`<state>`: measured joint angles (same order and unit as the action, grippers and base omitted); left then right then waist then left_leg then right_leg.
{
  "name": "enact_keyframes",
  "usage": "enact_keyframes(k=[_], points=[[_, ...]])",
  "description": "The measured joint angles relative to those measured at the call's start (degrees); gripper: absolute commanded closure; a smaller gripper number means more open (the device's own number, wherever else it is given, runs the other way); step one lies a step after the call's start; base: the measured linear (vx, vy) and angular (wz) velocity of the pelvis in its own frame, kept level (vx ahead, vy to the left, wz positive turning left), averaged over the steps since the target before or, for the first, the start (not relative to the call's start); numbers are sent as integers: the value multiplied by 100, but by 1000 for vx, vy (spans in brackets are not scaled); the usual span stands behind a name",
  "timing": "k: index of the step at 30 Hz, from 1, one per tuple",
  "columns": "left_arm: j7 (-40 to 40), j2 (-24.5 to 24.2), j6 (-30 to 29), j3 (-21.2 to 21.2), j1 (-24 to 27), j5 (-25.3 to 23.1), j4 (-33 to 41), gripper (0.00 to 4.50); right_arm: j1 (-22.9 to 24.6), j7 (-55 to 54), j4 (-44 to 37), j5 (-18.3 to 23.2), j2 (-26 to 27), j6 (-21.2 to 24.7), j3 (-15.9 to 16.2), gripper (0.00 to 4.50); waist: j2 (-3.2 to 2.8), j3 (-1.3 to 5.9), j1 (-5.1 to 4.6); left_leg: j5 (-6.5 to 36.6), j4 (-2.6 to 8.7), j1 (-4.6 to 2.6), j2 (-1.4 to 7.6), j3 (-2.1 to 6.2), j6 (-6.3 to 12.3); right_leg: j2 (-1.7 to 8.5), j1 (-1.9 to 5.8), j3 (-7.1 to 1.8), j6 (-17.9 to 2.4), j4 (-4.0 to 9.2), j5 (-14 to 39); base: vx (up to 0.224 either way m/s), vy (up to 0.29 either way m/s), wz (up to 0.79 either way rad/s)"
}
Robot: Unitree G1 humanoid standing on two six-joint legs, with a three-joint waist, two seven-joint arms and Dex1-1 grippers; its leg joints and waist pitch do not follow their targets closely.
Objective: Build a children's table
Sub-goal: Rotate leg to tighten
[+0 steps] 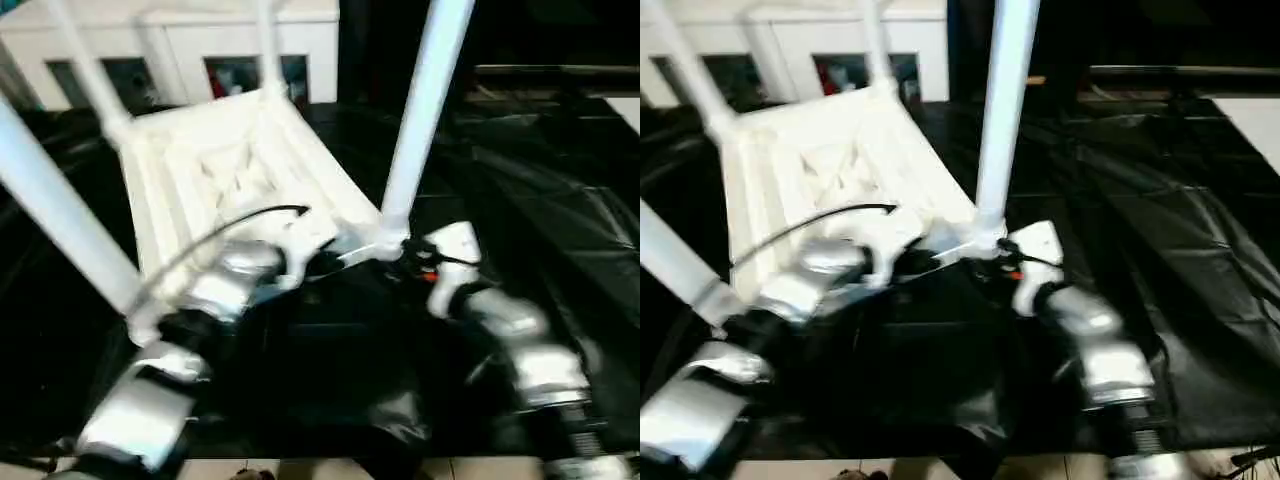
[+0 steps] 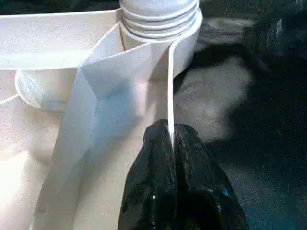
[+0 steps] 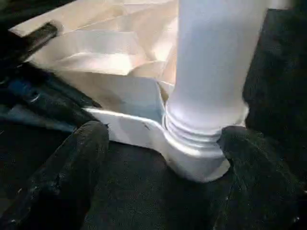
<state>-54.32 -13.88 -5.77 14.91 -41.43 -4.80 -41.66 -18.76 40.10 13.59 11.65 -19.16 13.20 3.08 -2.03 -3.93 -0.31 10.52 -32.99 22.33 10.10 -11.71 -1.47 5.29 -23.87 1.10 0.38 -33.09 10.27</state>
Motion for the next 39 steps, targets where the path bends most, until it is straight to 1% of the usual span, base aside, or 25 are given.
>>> enact_keyframes(k=[1, 2, 4, 7, 13, 16, 18, 20, 24, 25, 26, 29, 35, 36, 37, 39], points=[[-246, -133, 44, 20, 65, 22, 100, 450, -7, 225, 0, -2, -224, -15, -12, 39, 24, -14, 27, 0, -1, 0, 1, 0, 0, 0, 1, 0, 0, 1, 0, 0, 0, 0], [-406, -220, 46, 35, 91, 59, 163, 450, -13, 367, 1, -3, -353, -18, -27, 39, 33, -19, 42, 0, -3, 0, 1, 0, 0, 0, 1, 0, -1, 0, 0, 0, 0, 0], [-802, -410, 54, 86, 212, 162, 366, 450, -47, 704, -2, -4, -568, -22, 1, 39, 40, -24, 53, 0, -7, 0, 0, -2, 0, 1, 2, -3, -1, 0, 0, 0, 0, 0], [-1306, -625, 80, 148, 413, 278, 660, 450, -39, 1091, -17, 7, -829, -16, 143, 39, 40, -24, 55, 0, -9, -5, 0, -8, 0, 2, 3, -8, -2, -4, -1, 0, 0, 0], [-1664, -730, 82, 200, 528, 344, 832, 450, 41, 1547, -190, 20, -924, 9, 338, 39, 43, -26, 61, 0, -16, -13, 2, -9, -1, 1, 9, -11, -3, -12, -2, 0, 0, 0], [-1746, -721, 72, 245, 528, 348, 882, 450, 97, 1679, -197, 20, -888, 12, 495, 39, 45, -27, 103, 0, -19, -9, 1, -11, -1, 2, 7, -12, -4, -13, -2, 0, 0, 0], [-1768, -722, 53, 263, 530, 348, 910, 450, 87, 1717, -176, 20, -853, -2, 516, 39, 50, -30, 119, 0, -21, -9, 1, -11, -1, 2, 8, -13, -4, -13, -3, 0, 0, 0], [-1786, -725, -15, 286, 546, 352, 995, 450, 77, 1768, -141, 20, -833, -10, 537, 39, 67, -41, 147, 0, -22, -9, 1, -11, -1, 2, 7, -14, -5, -15, -3, 0, 0, 0], [-1786, -721, -57, 295, 565, 351, 1060, 450, -11, 1768, 23, 15, -738, -32, 541, 39, 72, -44, 194, 0, -23, -9, 1, -14, -1, 2, 4, -15, -5, -17, -3, 0, 0, 0], [-1787, -719, -58, 295, 566, 351, 1062, 450, -29, 1767, 52, 16, -730, -33, 541, 54, 72, -44, 200, 0, -23, -9, 1, -15, -1, 2, 3, -16, -5, -20, -3, 0, 0, 0], [-1786, -716, -60, 295, 569, 351, 1070, 450, -42, 1767, 63, 26, -720, -33, 536, 54, 72, -44, 208, 0, -23, -9, 1, -15, -1, 2, 1, -16, -5, -23, -3, 0, 0, 0], [-1786, -712, -61, 295, 584, 351, 1091, 450, -63, 1769, 66, 139, -660, -30, 518, 75, 72, -44, 212, 0, -24, -10, 2, -15, -1, 2, -2, -16, -4, -32, -2, 0, 0, 0], [-1812, -713, -101, 300, 609, 351, 1136, 450, -40, 1804, 65, 241, -620, -22, 432, 134, 74, -45, 212, 0, -43, -9, 4, -15, -1, 2, -2, -19, -4, -44, -2, 0, 0, 0], [-1818, -719, -120, 300, 618, 352, 1151, 450, -29, 1813, 66, 245, -609, -21, 419, 134, 75, -46, 211, 0, -45, -9, 4, -15, -1, 2, -2, -20, -4, -45, -2, 0, 0, 0], [-1829, -729, -131, 300, 625, 352, 1160, 450, -22, 1815, 71, 245, -590, -22, 415, 155, 76, -47, 210, 0, -48, -9, 4, -15, -1, 2, -2, -20, -4, -47, -2, 0, 0, 0], [-1836, -739, -133, 299, 639, 353, 1168, 450, -13, 1814, 83, 246, -570, -25, 415, 160, 76, -46, 210, 0, -51, -10, 4, -15, -1, 2, -2, -21, -4, -50, -3, 0, 0, 0]])
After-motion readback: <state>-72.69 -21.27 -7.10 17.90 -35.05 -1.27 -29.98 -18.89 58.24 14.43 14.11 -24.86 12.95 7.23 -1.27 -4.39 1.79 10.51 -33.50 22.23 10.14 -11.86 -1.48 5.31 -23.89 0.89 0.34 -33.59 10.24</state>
